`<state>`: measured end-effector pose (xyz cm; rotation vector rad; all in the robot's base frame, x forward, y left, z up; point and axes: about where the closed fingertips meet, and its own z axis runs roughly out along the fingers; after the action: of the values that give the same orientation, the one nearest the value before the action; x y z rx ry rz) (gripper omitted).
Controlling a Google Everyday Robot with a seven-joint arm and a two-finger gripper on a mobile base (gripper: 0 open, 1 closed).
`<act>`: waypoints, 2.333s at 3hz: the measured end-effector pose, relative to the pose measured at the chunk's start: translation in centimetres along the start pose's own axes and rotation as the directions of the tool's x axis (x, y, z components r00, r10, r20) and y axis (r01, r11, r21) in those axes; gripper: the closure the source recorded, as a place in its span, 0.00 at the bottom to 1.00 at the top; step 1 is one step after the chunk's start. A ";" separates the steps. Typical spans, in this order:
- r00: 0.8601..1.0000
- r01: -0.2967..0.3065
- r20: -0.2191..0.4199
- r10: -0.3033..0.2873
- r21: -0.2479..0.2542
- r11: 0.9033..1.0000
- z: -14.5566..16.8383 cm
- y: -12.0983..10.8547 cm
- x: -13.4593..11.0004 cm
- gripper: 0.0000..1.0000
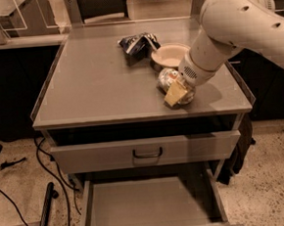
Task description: Place 7up can into middle drawer
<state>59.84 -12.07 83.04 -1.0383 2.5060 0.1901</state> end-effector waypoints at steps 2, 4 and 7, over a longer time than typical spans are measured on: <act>0.996 0.085 0.012 -0.084 -0.020 0.996 -1.8 0.5 -0.2 1.00; 0.946 0.324 0.045 -0.321 -0.184 0.928 -6.1 2.4 0.4 1.00; 0.868 0.497 0.125 -0.481 -0.212 0.841 -7.8 4.9 2.2 1.00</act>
Offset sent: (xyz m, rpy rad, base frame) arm -0.0179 -0.0046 0.0410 -0.0144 -0.0440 0.1905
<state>52.48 -12.22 89.00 -1.7033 2.1030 0.3687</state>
